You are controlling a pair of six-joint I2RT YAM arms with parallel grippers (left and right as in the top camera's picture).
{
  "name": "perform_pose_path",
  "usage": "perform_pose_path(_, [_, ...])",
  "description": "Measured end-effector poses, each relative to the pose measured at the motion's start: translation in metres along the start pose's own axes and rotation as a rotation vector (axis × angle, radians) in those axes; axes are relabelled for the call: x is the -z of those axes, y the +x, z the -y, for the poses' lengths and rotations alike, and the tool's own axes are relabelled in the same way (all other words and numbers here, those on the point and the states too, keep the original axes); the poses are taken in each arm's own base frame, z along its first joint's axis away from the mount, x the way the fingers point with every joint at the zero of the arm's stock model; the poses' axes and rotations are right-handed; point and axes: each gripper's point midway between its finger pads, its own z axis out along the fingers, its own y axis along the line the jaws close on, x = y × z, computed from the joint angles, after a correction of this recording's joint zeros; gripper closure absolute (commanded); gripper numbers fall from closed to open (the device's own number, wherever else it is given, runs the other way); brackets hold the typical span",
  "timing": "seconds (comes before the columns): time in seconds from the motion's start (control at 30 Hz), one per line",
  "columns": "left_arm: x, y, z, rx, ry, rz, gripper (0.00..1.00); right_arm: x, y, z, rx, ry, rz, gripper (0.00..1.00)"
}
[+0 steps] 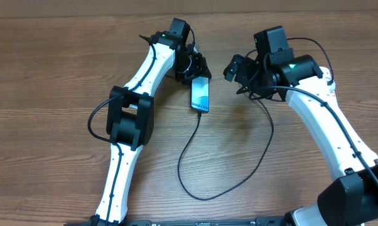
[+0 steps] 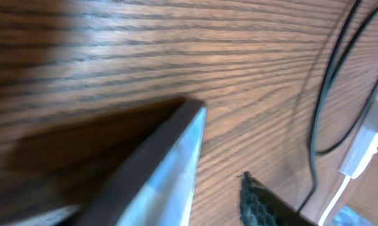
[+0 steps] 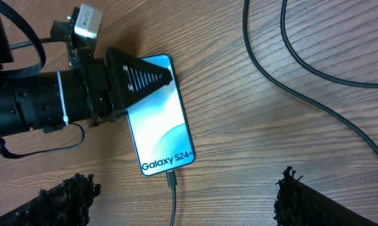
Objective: Plug charger to phone and switch on socket
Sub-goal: 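Lay the phone flat on the table with the left gripper, then open the left gripper and raise the left arm away from the phone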
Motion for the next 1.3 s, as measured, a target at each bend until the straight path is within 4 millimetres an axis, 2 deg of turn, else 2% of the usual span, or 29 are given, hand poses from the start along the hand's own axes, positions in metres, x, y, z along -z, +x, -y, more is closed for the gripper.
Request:
perform_pose_path(0.1, [0.003,0.0,0.002,0.0,-0.002,0.002,0.14,0.0,0.001,0.0,0.0,0.002,-0.002,0.05])
perform_pose_path(0.23, [0.007,0.003,0.002,0.006,-0.02,0.002,0.02,0.0,0.001,0.0,0.0,0.001,-0.002,0.05])
perform_pose_path(0.3, [0.008,0.004,0.002,0.008,-0.033,0.002,0.0,0.0,0.001,0.0,0.0,0.002,-0.003,0.05])
perform_pose_path(0.87, [0.022,0.015,-0.031,0.06,-0.228,-0.004,0.0,0.0,0.002,0.002,-0.001,0.006,-0.007,0.05])
perform_pose_path(1.07, [0.031,0.013,-0.042,0.061,-0.257,0.001,0.0,0.0,0.002,0.002,-0.001,0.007,-0.009,0.05])
perform_pose_path(1.23, [0.052,0.006,-0.06,0.029,-0.352,0.048,0.0,0.0,0.002,0.002,0.0,0.007,-0.009,0.0])
perform_pose_path(1.3, [0.074,0.004,-0.063,-0.002,-0.408,0.086,0.0,0.0,0.002,0.002,0.001,0.007,-0.009,0.0])
